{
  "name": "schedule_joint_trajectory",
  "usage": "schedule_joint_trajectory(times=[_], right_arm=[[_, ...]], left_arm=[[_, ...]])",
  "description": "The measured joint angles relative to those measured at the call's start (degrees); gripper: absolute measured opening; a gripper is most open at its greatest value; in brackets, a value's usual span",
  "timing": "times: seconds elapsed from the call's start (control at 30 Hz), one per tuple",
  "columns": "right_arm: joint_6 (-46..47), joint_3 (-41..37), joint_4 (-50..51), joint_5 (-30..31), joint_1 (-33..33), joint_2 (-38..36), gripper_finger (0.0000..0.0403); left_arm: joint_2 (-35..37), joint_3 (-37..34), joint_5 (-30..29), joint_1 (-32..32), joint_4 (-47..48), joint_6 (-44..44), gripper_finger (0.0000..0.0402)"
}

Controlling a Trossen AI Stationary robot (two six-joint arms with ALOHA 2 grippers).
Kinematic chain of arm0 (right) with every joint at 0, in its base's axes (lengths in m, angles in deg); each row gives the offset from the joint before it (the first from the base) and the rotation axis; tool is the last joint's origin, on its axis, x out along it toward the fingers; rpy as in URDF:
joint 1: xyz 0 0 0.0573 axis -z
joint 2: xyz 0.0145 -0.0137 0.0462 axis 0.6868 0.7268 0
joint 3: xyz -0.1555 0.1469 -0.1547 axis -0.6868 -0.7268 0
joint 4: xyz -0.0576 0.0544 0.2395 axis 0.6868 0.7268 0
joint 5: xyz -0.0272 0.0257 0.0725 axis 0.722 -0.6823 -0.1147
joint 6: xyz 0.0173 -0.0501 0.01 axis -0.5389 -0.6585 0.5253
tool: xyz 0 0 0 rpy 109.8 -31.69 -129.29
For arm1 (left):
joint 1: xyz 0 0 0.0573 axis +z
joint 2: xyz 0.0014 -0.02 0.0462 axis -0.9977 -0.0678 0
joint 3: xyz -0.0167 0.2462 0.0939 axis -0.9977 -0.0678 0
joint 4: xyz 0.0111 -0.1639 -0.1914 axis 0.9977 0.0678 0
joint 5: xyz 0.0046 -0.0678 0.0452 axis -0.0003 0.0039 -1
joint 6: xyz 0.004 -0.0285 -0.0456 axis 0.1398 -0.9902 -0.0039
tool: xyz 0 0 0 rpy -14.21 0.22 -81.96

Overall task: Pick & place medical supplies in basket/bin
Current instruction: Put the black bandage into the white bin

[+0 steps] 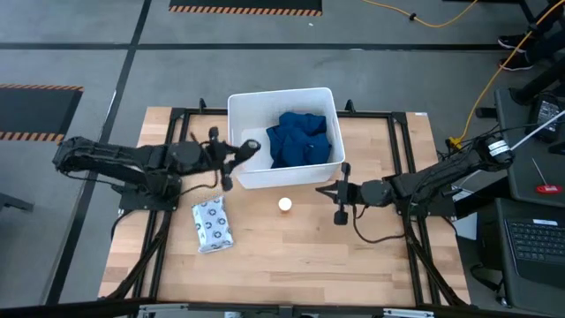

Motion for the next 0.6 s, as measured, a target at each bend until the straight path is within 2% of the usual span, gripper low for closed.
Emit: schedule_joint_trajectory(times=[0.1,0.2,0.43,0.6], right_arm=[[0.13,0.00,0.01,-0.01,1.03,0.00,0.0006],[0.15,0.00,0.07,-0.02,1.68,0.00,0.0006],[0.17,0.00,0.07,-0.07,2.62,0.00,0.0006],[0.17,0.00,0.07,-0.07,2.62,0.00,0.0006]], left_arm=[[-3.02,4.47,1.71,4.33,4.97,0.01,0.0097],[-7.04,10.73,3.20,8.62,13.85,0.00,0.0097],[-16.93,25.89,11.43,16.53,31.19,5.38,0.0097],[-21.53,34.37,11.68,20.05,41.03,6.57,0.0097]])
